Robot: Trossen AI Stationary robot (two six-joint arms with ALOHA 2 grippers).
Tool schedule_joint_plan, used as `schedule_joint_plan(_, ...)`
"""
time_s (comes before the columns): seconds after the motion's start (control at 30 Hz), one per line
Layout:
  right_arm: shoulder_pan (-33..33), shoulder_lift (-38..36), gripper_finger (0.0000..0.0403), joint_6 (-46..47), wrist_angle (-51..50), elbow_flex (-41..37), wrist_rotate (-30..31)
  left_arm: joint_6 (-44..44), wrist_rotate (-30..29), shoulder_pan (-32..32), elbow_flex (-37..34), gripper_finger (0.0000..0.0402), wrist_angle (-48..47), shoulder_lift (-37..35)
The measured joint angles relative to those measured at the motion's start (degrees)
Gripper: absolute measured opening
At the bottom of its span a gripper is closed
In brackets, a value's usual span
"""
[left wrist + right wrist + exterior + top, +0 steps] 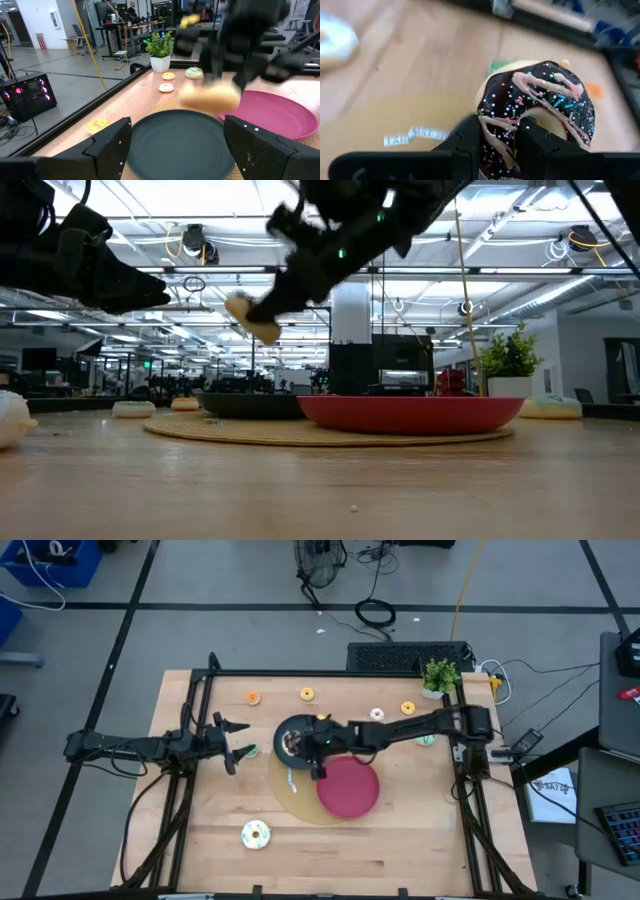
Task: Pick & Place donuts
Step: Put the large black donut on the black plate
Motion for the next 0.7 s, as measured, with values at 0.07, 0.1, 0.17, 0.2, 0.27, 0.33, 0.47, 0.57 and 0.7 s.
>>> schedule_joint_plan(0.07, 0.0, 2.2, 0.0089, 0.6, 0.0, -0.1, 0.1, 0.0, 0.0, 0.0, 0.0, 0.0310, 0.0, 0.0)
schedule_joint_plan(0.1, 0.0, 2.9, 0.0089, 1.0, -0.4, -0.1, 0.1, 0.0, 0.0, 0.0, 0.0, 0.0310, 0.0, 0.0)
schedule_joint_plan(0.17, 0.0, 4.2, 0.0089, 2.2, -0.4, -0.1, 0.1, 0.0, 0.0, 0.0, 0.0, 0.0310, 0.0, 0.0)
schedule_joint_plan(0.2, 0.0, 4.8, 0.0089, 2.3, 0.1, -0.1, 0.1, 0.0, 0.0, 0.0, 0.0, 0.0310, 0.0, 0.0)
schedule_joint_plan(0.27, 0.3, 5.4, 0.0089, 2.4, -1.0, -0.1, 0.1, 0.0, 0.0, 0.0, 0.0, 0.0310, 0.0, 0.0)
schedule_joint_plan(0.33, 0.5, 6.1, 0.0089, 2.5, -0.6, -0.1, 0.1, 0.0, 0.0, 0.0, 0.0, 0.0310, 0.0, 0.0)
schedule_joint_plan(0.47, 1.2, 6.1, 0.0089, 3.3, -2.6, -0.1, 0.1, 0.0, 0.0, 0.0, 0.0, 0.0310, 0.0, 0.0)
schedule_joint_plan(0.57, 1.3, 6.1, 0.0089, 3.3, -3.8, -0.1, 0.1, 0.0, 0.0, 0.0, 0.0, 0.0310, 0.0, 0.0)
schedule_joint_plan(0.7, 1.0, 6.1, 0.0089, 3.2, -4.0, -0.1, 0.2, 0.0, 0.0, 0.0, 0.0, 0.0310, 0.0, 0.0)
